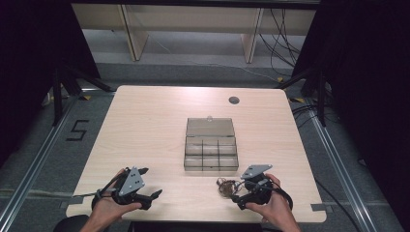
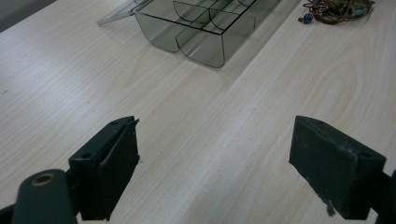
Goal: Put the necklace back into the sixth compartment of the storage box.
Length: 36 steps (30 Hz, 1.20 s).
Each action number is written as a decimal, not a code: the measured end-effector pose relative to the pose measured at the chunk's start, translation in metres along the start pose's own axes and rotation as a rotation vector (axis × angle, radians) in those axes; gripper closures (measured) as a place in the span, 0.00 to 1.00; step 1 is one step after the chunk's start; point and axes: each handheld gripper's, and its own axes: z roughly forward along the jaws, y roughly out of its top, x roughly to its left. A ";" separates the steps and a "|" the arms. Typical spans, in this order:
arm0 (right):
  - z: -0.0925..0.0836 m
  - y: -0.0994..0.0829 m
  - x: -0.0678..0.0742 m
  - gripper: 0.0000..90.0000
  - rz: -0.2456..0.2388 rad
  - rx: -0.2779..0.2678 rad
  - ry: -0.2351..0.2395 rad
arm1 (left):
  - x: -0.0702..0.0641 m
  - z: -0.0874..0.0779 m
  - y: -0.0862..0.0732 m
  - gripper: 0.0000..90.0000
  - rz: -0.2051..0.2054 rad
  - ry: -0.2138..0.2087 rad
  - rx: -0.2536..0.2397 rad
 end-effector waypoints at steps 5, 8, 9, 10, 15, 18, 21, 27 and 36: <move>0.005 0.007 0.003 0.19 -0.032 0.031 0.007 | 0.000 0.000 0.000 0.17 0.003 0.004 0.003; 0.007 0.010 0.004 0.19 -0.028 0.055 0.007 | -0.001 0.000 0.000 0.17 0.001 0.002 0.002; 0.010 0.012 0.002 0.19 -0.046 0.063 0.011 | -0.001 0.000 0.000 0.17 -0.001 0.001 0.002; 0.012 0.013 0.002 0.19 -0.059 0.063 0.007 | -0.001 0.000 0.000 0.17 0.001 -0.001 0.001; 0.017 0.020 0.002 0.19 -0.080 0.088 0.013 | -0.001 0.001 -0.001 0.17 0.000 -0.001 -0.001; 0.023 0.024 0.003 0.19 -0.114 0.116 0.026 | -0.001 0.001 0.000 0.17 0.001 -0.002 -0.001; 0.027 0.028 0.005 0.21 -0.140 0.145 0.034 | -0.001 0.001 0.000 0.17 0.001 -0.004 -0.001; 0.035 0.035 0.005 0.22 -0.174 0.193 0.039 | -0.001 0.001 -0.001 0.17 -0.002 -0.003 0.008; 0.044 0.041 0.002 0.26 -0.184 0.237 0.053 | -0.003 0.002 -0.001 0.17 -0.019 -0.010 -0.005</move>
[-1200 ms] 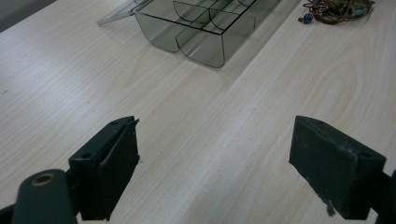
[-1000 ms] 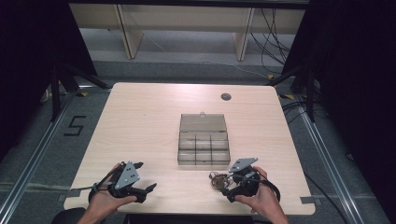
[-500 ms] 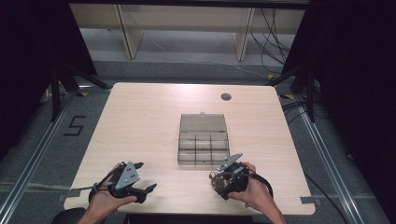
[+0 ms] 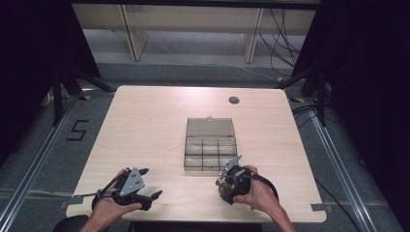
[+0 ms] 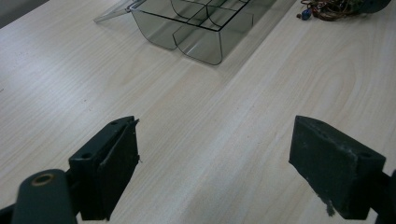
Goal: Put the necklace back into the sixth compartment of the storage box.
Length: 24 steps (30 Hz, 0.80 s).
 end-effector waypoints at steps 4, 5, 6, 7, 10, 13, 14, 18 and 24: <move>0.003 0.003 -0.001 0.36 -0.039 0.025 0.011 | 0.000 0.000 0.000 0.17 0.005 0.003 0.004; 0.001 0.004 -0.002 0.41 -0.043 0.025 0.018 | 0.001 0.000 0.000 0.17 0.004 0.003 0.003; 0.000 0.004 -0.001 0.45 -0.041 0.029 0.019 | 0.001 -0.001 0.000 0.17 0.016 0.004 0.014; 0.000 0.004 -0.001 0.49 -0.046 0.032 0.018 | 0.001 -0.001 0.000 0.17 0.007 0.004 0.005; -0.001 0.007 0.000 0.49 -0.042 0.060 0.013 | 0.000 0.000 0.000 0.17 0.002 0.002 0.001; -0.001 0.009 0.002 0.50 -0.040 0.080 0.012 | 0.001 -0.001 0.000 0.17 0.015 0.006 0.009; -0.001 0.009 0.002 0.50 -0.038 0.084 0.012 | 0.001 -0.001 0.000 0.17 0.015 0.006 0.009; -0.006 0.011 0.002 0.50 -0.033 0.097 0.009 | 0.002 -0.001 0.000 0.17 0.022 0.005 0.011; -0.026 0.018 0.003 0.50 -0.042 0.095 0.001 | 0.002 -0.001 0.000 0.17 0.017 0.006 0.011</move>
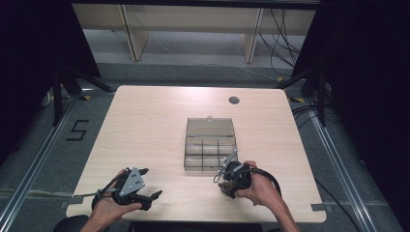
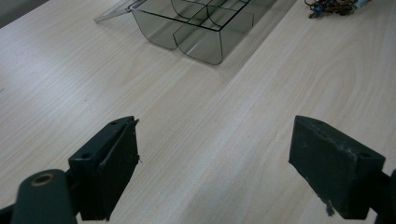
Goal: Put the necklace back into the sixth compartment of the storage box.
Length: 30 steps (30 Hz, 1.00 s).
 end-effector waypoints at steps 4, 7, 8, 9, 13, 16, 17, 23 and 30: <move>-0.013 0.003 -0.003 0.50 -0.006 0.000 -0.013 | 0.000 0.000 0.000 0.17 0.000 -0.003 -0.003; -0.018 0.004 -0.004 0.50 -0.002 -0.004 -0.017 | 0.000 0.000 0.000 0.17 -0.003 -0.006 -0.001; -0.023 0.005 -0.005 0.50 -0.007 -0.004 -0.022 | -0.001 0.001 -0.001 0.17 -0.023 -0.005 -0.015; -0.023 0.005 -0.005 0.50 -0.007 -0.004 -0.022 | -0.001 0.001 -0.001 0.17 -0.018 -0.002 -0.014; -0.031 0.007 -0.007 0.50 -0.015 -0.001 -0.020 | 0.000 0.001 -0.001 0.17 -0.010 0.008 -0.006; -0.037 0.012 -0.009 0.50 -0.019 0.006 -0.015 | 0.000 0.002 -0.001 0.17 -0.017 0.003 -0.008; -0.039 0.013 -0.009 0.50 -0.022 0.012 -0.011 | 0.001 0.000 -0.001 0.17 0.002 0.011 0.004; -0.052 0.024 -0.011 0.50 -0.045 0.034 -0.007 | 0.002 0.000 -0.001 0.17 0.004 0.013 0.004; -0.067 0.035 -0.017 0.50 -0.046 0.047 -0.005 | 0.001 0.000 -0.001 0.17 -0.003 0.007 0.000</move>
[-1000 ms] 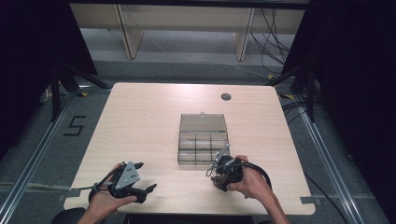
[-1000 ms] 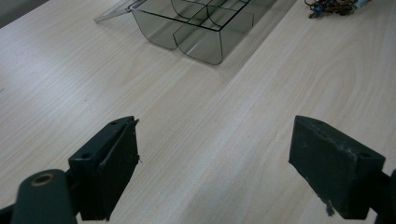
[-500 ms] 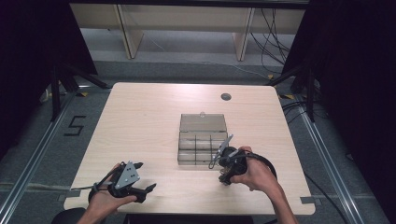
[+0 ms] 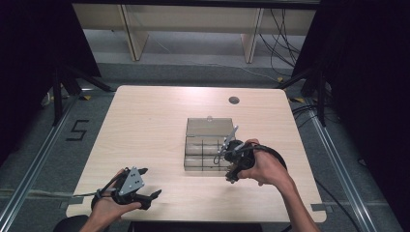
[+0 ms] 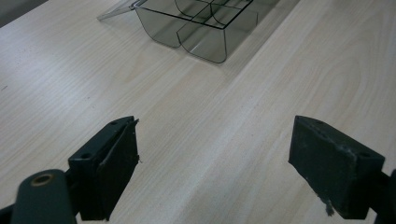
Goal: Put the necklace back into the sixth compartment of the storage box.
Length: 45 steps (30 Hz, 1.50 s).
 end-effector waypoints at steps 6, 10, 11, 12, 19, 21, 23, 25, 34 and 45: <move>-0.010 0.007 -0.003 0.50 0.009 -0.012 -0.011 | 0.000 0.000 0.000 0.17 -0.001 -0.006 0.000; -0.017 0.014 -0.004 0.50 0.002 -0.004 -0.013 | 0.000 0.000 0.000 0.17 0.003 0.001 0.000; -0.017 0.014 -0.004 0.50 0.002 -0.004 -0.013 | 0.000 0.000 0.000 0.17 0.003 0.001 0.000; -0.021 0.019 -0.006 0.50 -0.017 -0.001 -0.005 | 0.000 0.000 0.000 0.17 0.007 0.006 0.004; -0.027 0.032 -0.016 0.50 -0.014 -0.011 -0.021 | 0.000 0.000 0.000 0.17 -0.002 -0.008 0.001; -0.025 0.036 -0.022 0.50 -0.010 -0.007 -0.014 | 0.000 0.000 0.000 0.17 -0.003 -0.009 0.002; -0.021 0.037 -0.027 0.50 0.000 0.002 -0.016 | 0.001 -0.001 0.001 0.17 0.011 -0.007 0.000; -0.019 0.038 -0.030 0.50 0.011 0.014 -0.010 | 0.001 -0.001 0.001 0.17 0.012 -0.007 0.000; -0.001 0.045 -0.050 0.50 0.025 0.030 0.003 | -0.001 0.000 0.000 0.17 -0.009 -0.005 -0.009; 0.034 0.046 -0.069 0.50 0.069 0.062 0.039 | 0.001 -0.001 0.000 0.17 0.006 -0.008 0.009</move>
